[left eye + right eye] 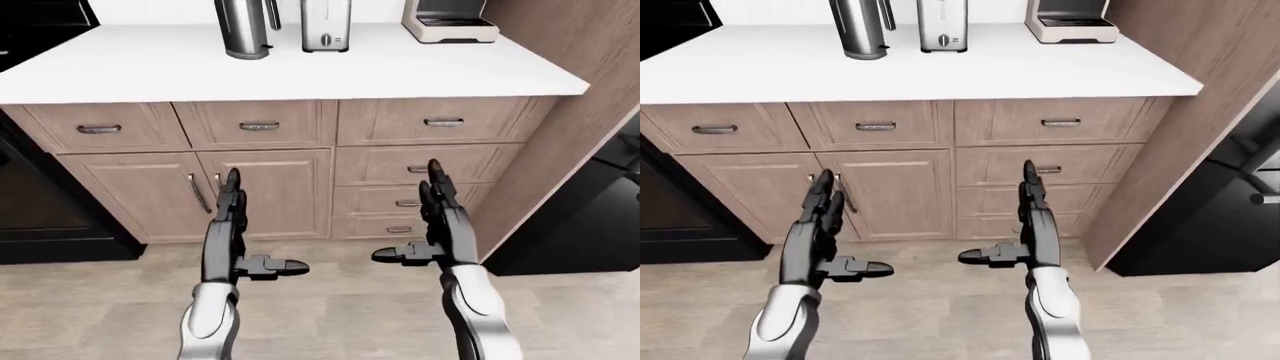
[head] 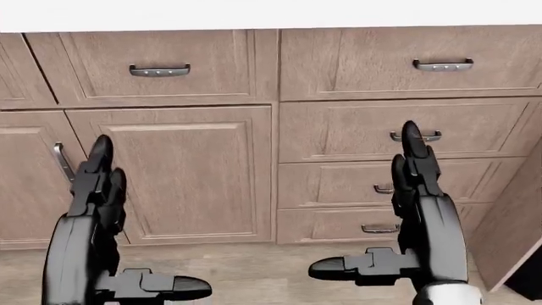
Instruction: Press down the lever to turn on the electric kettle.
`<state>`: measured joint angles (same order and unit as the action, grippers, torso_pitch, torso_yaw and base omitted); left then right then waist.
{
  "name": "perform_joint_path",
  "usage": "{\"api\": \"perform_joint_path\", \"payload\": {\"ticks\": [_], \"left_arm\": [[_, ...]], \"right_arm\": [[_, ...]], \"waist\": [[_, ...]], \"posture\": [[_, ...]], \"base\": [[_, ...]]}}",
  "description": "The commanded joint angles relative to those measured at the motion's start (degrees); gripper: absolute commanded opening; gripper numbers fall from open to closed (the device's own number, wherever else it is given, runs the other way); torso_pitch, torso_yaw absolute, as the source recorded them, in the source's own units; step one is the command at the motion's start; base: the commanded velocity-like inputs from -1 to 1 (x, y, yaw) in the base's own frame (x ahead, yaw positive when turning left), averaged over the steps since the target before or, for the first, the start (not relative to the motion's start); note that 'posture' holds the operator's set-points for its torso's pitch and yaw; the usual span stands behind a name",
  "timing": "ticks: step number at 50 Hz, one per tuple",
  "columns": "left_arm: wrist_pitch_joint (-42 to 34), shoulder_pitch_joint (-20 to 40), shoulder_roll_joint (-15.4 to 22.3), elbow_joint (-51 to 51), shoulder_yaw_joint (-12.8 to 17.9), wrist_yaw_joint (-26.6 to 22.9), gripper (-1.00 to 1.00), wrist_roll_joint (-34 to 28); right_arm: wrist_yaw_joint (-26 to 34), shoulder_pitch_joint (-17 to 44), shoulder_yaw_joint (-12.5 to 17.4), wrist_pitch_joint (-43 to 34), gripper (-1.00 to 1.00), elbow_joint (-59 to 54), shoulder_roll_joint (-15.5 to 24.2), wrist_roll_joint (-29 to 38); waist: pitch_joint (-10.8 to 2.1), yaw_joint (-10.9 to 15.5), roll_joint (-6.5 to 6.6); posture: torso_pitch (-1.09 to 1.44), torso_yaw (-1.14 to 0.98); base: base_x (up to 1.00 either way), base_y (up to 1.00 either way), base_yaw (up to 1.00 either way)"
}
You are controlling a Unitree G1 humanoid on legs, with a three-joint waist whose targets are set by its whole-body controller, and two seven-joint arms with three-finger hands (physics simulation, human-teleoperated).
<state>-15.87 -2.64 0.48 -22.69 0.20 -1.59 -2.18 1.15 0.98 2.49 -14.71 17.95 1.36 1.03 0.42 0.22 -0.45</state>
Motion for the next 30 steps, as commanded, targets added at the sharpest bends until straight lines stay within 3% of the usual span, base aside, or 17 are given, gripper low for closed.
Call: {"api": "perform_joint_path", "payload": {"ticks": [1,7,30], "left_arm": [[0.89,0.98,0.1,-2.77,0.2,0.06,1.0,-0.1],[-1.2,1.48,0.22,-6.12,0.5,0.33,1.0,-0.77],[-11.73,5.06,1.05,-19.69,2.55,-0.06,1.0,-2.08]], "right_arm": [[0.16,1.27,-0.07,2.42,1.0,0.4,0.02,0.08],[0.35,2.3,1.49,-1.49,1.0,5.75,0.91,-0.07],[0.83,5.73,1.18,-7.97,1.0,15.05,1.23,1.73]], "waist": [[-0.85,0.04,0.04],[-0.62,0.15,-0.05],[-0.46,0.13,0.04]], "posture": [[0.0,0.0],[0.0,0.0],[0.0,0.0]], "base": [[0.0,0.0,0.0],[0.0,0.0,0.0],[0.0,0.0,0.0]]}}
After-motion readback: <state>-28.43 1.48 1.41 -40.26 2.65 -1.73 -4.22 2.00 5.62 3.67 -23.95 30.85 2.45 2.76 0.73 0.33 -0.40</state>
